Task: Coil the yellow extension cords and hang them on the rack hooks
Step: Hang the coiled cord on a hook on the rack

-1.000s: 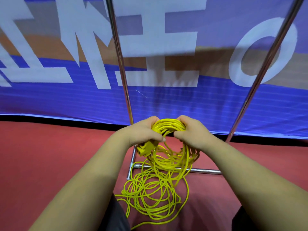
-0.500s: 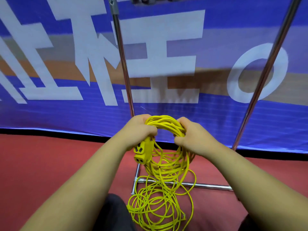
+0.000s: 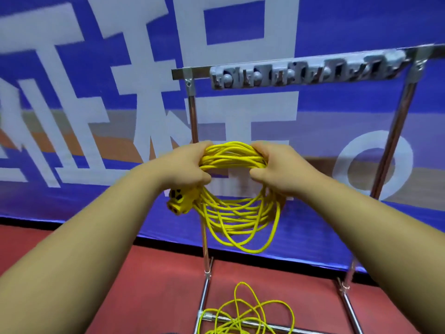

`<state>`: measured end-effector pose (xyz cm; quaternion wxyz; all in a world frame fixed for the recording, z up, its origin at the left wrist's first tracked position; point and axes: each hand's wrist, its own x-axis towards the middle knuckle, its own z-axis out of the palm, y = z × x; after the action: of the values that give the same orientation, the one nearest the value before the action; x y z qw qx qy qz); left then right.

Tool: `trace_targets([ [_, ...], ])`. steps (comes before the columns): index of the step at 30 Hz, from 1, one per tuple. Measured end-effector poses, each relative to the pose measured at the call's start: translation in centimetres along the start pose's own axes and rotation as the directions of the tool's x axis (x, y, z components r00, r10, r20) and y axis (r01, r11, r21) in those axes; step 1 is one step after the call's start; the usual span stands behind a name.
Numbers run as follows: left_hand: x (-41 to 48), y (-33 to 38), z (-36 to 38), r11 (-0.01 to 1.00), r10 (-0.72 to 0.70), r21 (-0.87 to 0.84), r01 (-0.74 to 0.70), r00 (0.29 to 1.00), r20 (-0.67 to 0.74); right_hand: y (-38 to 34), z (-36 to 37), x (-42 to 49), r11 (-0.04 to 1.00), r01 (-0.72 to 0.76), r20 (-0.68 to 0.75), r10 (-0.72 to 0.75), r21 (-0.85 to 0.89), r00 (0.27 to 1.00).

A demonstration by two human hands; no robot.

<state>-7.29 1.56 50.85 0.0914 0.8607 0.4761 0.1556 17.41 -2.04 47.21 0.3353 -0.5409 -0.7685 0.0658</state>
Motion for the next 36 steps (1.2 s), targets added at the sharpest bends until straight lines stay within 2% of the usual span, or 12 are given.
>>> trace_targets([
  [3, 0.8, 0.3, -3.5, 1.000, 0.001, -0.026, -0.003, 0.998, -0.069, -1.5, -2.4, 2.4, 0.996, 0.055, -0.091, -0.061, -0.063, 0.994],
  [10, 4.1, 1.4, -9.5, 0.995, -0.002, -0.092, -0.029, 0.948, -0.318, -5.0, -7.5, 8.3, 0.990, 0.040, -0.252, -0.073, -0.132, 0.965],
  [14, 6.7, 2.1, -12.3, 0.999, 0.000, -0.042, -0.019, 0.912, -0.411, -6.1, -10.0, 11.2, 0.996, -0.003, -0.323, -0.025, -0.085, 0.946],
  [20, 10.2, 2.4, -14.2, 1.000, -0.003, -0.001, 0.003, 0.903, -0.429, -5.7, -11.6, 14.2, 0.998, -0.032, -0.353, 0.012, -0.052, 0.936],
  [29, 14.3, 0.7, -12.3, 0.998, 0.001, 0.060, 0.023, 0.928, -0.372, -4.6, -10.9, 16.6, 0.970, -0.165, -0.290, 0.109, -0.177, 0.951],
  [32, 14.8, -0.2, -11.5, 1.000, 0.004, 0.013, 0.001, 0.938, -0.346, -4.6, -11.6, 16.6, 0.953, -0.186, -0.222, 0.132, -0.240, 0.966],
  [36, 14.5, -1.2, -11.5, 0.997, 0.025, -0.065, -0.049, 0.946, -0.324, -4.0, -12.0, 16.7, 0.959, -0.169, -0.166, 0.133, -0.227, 0.977],
])
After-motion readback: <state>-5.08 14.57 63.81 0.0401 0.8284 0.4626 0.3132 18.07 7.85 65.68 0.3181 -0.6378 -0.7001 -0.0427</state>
